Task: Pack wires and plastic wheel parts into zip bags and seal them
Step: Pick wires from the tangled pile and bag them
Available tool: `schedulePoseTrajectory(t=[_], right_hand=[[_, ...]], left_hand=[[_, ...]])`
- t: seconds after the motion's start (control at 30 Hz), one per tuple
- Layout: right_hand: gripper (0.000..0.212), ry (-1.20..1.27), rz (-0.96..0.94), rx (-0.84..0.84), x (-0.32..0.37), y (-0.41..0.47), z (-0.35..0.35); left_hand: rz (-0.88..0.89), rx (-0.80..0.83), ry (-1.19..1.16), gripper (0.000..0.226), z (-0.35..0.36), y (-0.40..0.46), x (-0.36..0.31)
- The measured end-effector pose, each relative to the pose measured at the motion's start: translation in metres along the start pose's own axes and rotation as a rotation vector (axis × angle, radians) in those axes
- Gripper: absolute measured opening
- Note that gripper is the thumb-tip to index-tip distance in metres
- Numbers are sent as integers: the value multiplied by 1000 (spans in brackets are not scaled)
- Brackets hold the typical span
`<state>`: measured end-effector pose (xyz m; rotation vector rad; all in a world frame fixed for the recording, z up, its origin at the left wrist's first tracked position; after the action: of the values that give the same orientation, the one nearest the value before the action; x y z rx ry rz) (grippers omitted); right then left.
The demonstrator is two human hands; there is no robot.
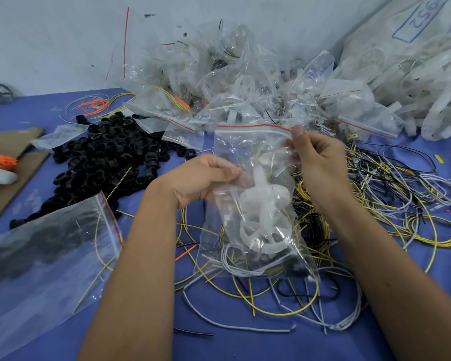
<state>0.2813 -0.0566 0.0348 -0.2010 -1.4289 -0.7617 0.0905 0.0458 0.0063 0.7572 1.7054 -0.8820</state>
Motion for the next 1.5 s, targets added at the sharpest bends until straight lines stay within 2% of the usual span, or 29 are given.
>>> schedulePoseTrajectory(t=[0.13, 0.23, 0.33, 0.47, 0.53, 0.6, 0.67, 0.77, 0.87, 0.93, 1.03, 1.17, 1.33, 1.43, 1.5], right_hand=[[62, 23, 215, 188, -10, -6, 17], [71, -46, 314, 371, -14, -15, 29], [57, -99, 288, 554, -12, -29, 43], [51, 8, 284, 481, -5, -28, 49], [52, 87, 325, 386, 3, -18, 51], [51, 92, 339, 292, 16, 2, 59], [46, 95, 303, 260, 38, 41, 79], [34, 273, 253, 176, 77, 121, 119], [46, 472, 286, 122, 98, 172, 150], [37, 385, 355, 111, 88, 180, 160], [6, 141, 445, 166, 55, 152, 166], [0, 4, 428, 253, 20, 58, 176], [33, -307, 422, 606, -13, -56, 217], [62, -805, 207, 725, -20, -92, 236], [69, -998, 106, 743, -20, -109, 245]], left_hand=[[82, -93, -139, 24, -11, 1, -2], [118, -251, -222, 34, -24, 3, -4], [110, -383, -269, 41, -26, 1, -8], [8, -535, -350, 32, -31, -1, -13], [-20, -548, -436, 47, -33, -3, -17], [35, -522, -459, 49, -38, -1, -32], [163, -520, -513, 46, -49, 3, -59], [351, -600, -785, 51, -80, 8, -95], [357, -740, -806, 62, -110, 10, -110], [321, -784, -738, 57, -116, 10, -105], [247, -840, -608, 40, -116, 1, -80], [133, -971, -465, 35, -117, -30, -33], [149, -1039, -387, 42, -123, -82, -3], [183, -1090, -417, 43, -132, -113, 3], [176, -1135, -446, 43, -138, -132, 9]])
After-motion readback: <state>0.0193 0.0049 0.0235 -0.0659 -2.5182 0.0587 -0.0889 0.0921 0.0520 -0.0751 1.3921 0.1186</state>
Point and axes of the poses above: each hand's wrist, its own y-axis towards the middle knuckle, its own z-axis out of the palm, x = y × z, the point moved 6 cm from there along y, towards the middle knuckle, and after that the axes turned 10 degrees about y, right-handed, at the moved point
